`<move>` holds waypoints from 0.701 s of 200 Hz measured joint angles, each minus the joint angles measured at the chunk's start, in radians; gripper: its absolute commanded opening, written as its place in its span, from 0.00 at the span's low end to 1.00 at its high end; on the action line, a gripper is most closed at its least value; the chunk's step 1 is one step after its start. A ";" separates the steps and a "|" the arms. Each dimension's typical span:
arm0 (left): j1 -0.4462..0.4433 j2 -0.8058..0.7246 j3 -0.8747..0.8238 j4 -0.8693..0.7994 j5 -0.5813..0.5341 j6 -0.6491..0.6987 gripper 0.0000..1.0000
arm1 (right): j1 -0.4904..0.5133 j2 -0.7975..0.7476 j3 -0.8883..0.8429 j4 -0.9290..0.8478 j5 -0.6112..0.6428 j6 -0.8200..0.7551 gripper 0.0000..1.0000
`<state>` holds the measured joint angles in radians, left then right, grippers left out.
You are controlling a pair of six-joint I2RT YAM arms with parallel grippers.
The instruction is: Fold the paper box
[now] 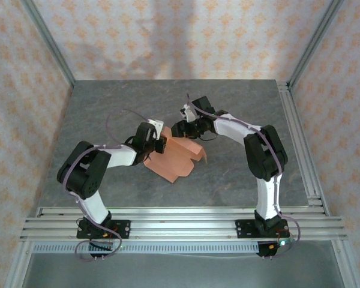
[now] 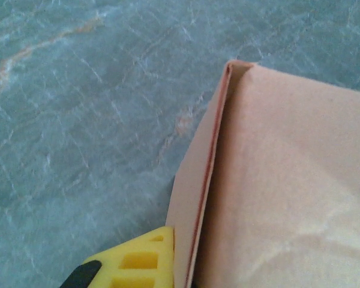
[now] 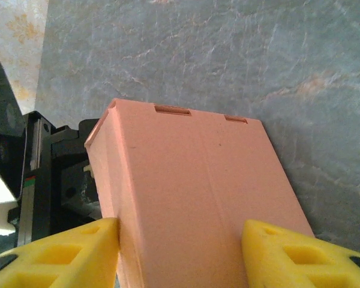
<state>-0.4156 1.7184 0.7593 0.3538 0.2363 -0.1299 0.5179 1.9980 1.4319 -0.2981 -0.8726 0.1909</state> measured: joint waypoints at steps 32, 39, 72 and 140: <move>-0.021 -0.031 -0.032 -0.008 -0.055 0.004 0.10 | 0.007 0.001 0.004 0.002 0.000 0.021 0.65; -0.021 -0.034 -0.036 -0.006 -0.062 0.008 0.10 | 0.008 0.003 0.008 0.001 0.001 0.026 0.66; -0.021 -0.041 -0.044 -0.002 -0.089 0.027 0.10 | 0.012 0.042 0.059 0.006 0.004 0.056 0.67; -0.021 -0.041 -0.053 0.020 -0.115 0.024 0.31 | 0.012 0.086 0.076 0.082 -0.024 0.131 0.64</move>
<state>-0.4370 1.6775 0.7059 0.3740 0.1215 -0.1055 0.5297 2.0842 1.5074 -0.2157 -0.8967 0.3222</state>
